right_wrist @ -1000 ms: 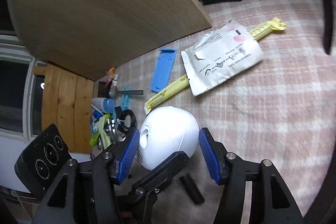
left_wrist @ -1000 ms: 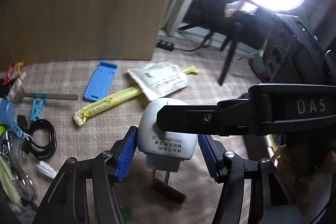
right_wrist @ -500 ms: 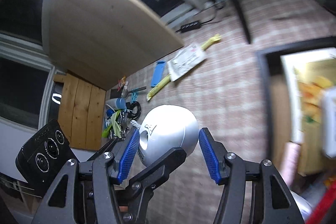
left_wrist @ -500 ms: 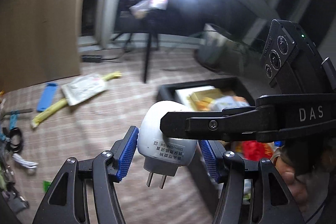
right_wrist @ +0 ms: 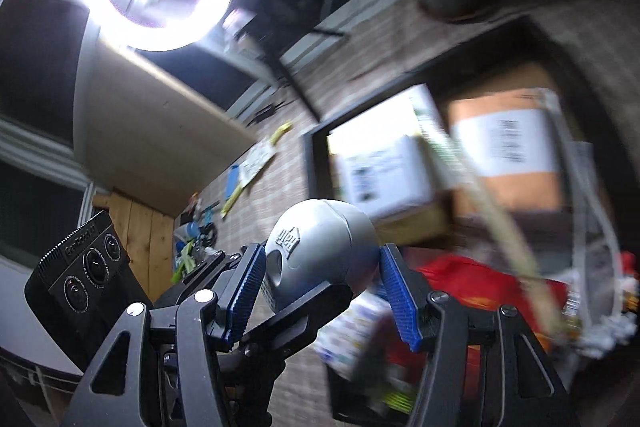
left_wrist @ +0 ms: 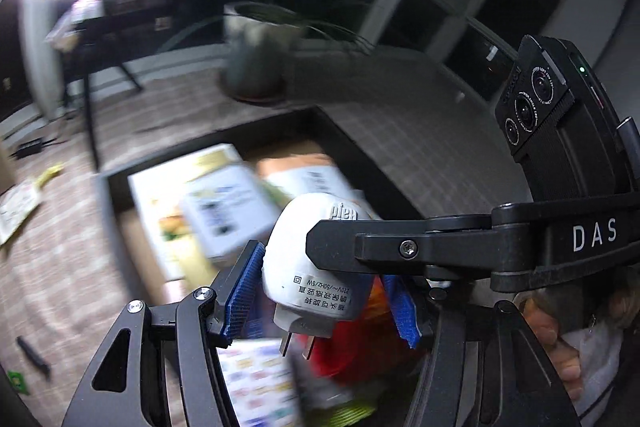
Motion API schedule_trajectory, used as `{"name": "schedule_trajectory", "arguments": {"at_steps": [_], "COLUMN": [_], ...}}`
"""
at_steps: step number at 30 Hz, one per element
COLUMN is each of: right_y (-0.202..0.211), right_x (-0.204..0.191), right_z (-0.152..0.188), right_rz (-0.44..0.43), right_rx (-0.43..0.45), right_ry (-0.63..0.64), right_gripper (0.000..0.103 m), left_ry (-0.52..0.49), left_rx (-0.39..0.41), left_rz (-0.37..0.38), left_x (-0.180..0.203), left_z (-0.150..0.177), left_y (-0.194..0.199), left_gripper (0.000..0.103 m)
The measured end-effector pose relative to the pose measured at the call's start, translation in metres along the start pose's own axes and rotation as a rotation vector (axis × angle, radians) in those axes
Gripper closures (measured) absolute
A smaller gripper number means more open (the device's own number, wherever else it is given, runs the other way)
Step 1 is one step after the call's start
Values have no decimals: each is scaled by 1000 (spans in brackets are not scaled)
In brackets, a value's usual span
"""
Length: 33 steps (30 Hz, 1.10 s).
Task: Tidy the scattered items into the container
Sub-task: 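Carry the white adapter to the tray and open the right gripper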
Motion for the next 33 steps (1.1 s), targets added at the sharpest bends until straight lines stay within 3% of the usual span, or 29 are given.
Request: {"name": "schedule_trajectory", "arguments": {"at_steps": [10,19,24,33], "right_y": [56,71,81,71], "right_x": [92,125,126,84], "right_z": [-4,2,0,3], "right_rz": [58,109,150,175], "right_rx": [71,71,104,114], "right_ry": [-130,-151,-130,-17], "right_gripper": [48,48,47,47], "left_ry": [-63,-94,-74,9], "left_rx": [-80,-111,-101,-43], "left_rz": [77,86,55,-75], "left_x": [77,106,96,23], "left_z": [-2,0,1,14], "left_y": [-66,-85,-72,-8], "left_gripper": [41,41,41,41]}}
Point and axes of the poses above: each gripper's, at about its wrist camera, not at the fingertips, and y roughly against the way its jaws point, x to its right, z to its underside, the point moved 8 cm from there along -y, roughly the way its jaws point, and after that the axes turned 4 degrees about -y, right-handed, at the moved point
